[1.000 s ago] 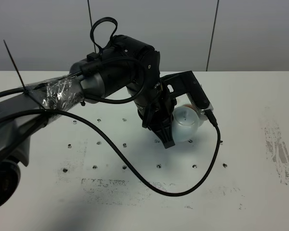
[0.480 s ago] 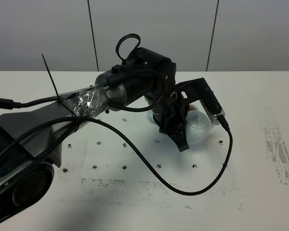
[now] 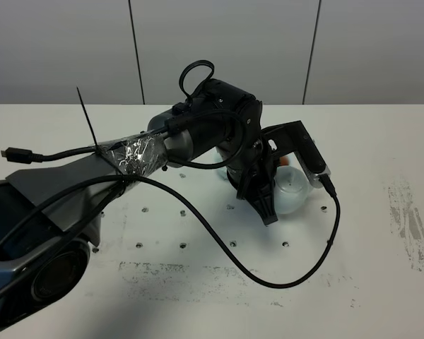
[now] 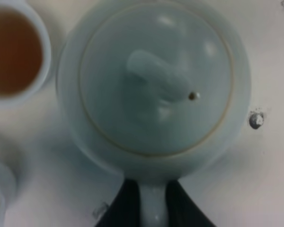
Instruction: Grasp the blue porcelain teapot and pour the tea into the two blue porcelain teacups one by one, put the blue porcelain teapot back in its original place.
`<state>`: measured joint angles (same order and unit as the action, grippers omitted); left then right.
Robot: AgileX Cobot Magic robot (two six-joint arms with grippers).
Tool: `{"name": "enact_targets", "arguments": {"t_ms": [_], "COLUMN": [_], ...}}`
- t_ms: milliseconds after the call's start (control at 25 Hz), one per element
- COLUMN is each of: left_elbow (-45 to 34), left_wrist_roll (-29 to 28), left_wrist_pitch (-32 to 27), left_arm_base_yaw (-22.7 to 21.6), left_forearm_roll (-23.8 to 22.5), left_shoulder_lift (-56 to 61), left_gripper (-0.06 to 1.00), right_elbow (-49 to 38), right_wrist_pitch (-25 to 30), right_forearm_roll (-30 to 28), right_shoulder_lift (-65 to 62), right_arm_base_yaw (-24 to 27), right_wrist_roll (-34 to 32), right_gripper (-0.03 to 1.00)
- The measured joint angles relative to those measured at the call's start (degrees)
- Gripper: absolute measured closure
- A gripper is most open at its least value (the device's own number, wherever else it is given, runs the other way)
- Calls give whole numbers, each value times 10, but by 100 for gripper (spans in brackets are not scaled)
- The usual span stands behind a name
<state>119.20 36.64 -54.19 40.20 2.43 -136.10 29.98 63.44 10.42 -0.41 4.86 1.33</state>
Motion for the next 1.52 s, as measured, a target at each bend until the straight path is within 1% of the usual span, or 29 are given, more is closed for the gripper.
{"name": "enact_targets", "arguments": {"t_ms": [80, 200, 280, 360, 480, 760, 880, 1000, 1080, 1160, 1400, 1520], "left_elbow": [23, 48, 55, 59, 59, 59, 59, 59, 59, 59, 59, 59], "left_wrist_roll": [14, 56, 71, 85, 118, 218, 262, 318, 360, 388, 422, 478], "left_wrist_pitch": [-40, -80, -86, -88, -91, -103, -104, -105, -102, -94, -39, -24], "left_arm_base_yaw": [0, -4, -14, -29, -66, -153, -182, -202, -205, -205, -186, -175], "left_forearm_roll": [-11, -35, -49, -74, -102, -108, -108, -110, -111, -111, -117, -121], "left_shoulder_lift": [8, 34, 55, 74, 82, 82, 78, 75, 74, 70, 50, 43], "left_gripper": [82, 82, 82, 82, 82, 82, 82, 82, 82, 82, 82, 82], "right_elbow": [0, 0, 0, 0, 0, 0, 0, 0, 0, 0, 0, 0], "right_wrist_pitch": [0, 0, 0, 0, 0, 0, 0, 0, 0, 0, 0, 0], "right_forearm_roll": [0, 0, 0, 0, 0, 0, 0, 0, 0, 0, 0, 0], "right_shoulder_lift": [0, 0, 0, 0, 0, 0, 0, 0, 0, 0, 0, 0], "right_arm_base_yaw": [0, 0, 0, 0, 0, 0, 0, 0, 0, 0, 0, 0], "right_wrist_roll": [0, 0, 0, 0, 0, 0, 0, 0, 0, 0, 0, 0], "right_gripper": [76, 76, 76, 76, 76, 76, 76, 76, 76, 76, 76, 76]}}
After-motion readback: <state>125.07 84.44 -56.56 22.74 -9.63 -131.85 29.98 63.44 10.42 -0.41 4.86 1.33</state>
